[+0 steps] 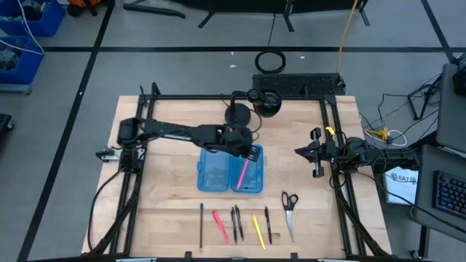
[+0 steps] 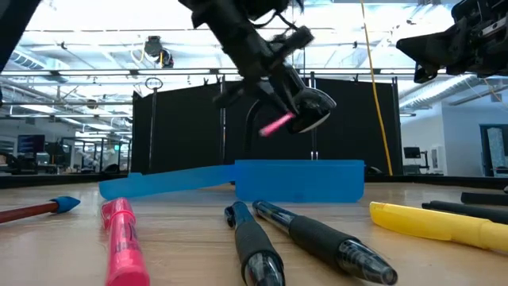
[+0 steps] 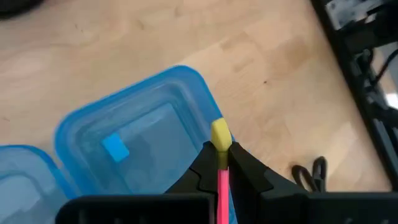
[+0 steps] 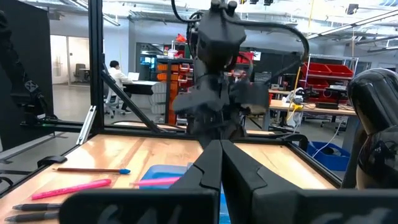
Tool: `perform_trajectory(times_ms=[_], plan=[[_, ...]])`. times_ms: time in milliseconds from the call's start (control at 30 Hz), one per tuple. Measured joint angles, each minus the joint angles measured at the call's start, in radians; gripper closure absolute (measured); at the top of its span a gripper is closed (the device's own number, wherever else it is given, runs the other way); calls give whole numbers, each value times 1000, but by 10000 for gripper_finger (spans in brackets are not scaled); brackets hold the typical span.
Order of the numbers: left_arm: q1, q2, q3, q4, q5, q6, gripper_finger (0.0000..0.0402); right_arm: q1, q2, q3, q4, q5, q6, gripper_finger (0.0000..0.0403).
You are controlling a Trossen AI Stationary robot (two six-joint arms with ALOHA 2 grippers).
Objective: Pick & place school supplies into a supply box
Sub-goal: Put the pink pencil into the blue supply box
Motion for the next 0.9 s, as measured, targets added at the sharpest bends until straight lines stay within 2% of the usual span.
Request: perform_trajectory(times_ms=[300, 900], plan=[[9, 95, 13, -30, 18, -113, 383, 0, 0, 0, -13, 0, 8, 403], [16, 96, 13, -172, -104, -142, 383, 0, 0, 0, -18, 0, 11, 403]])
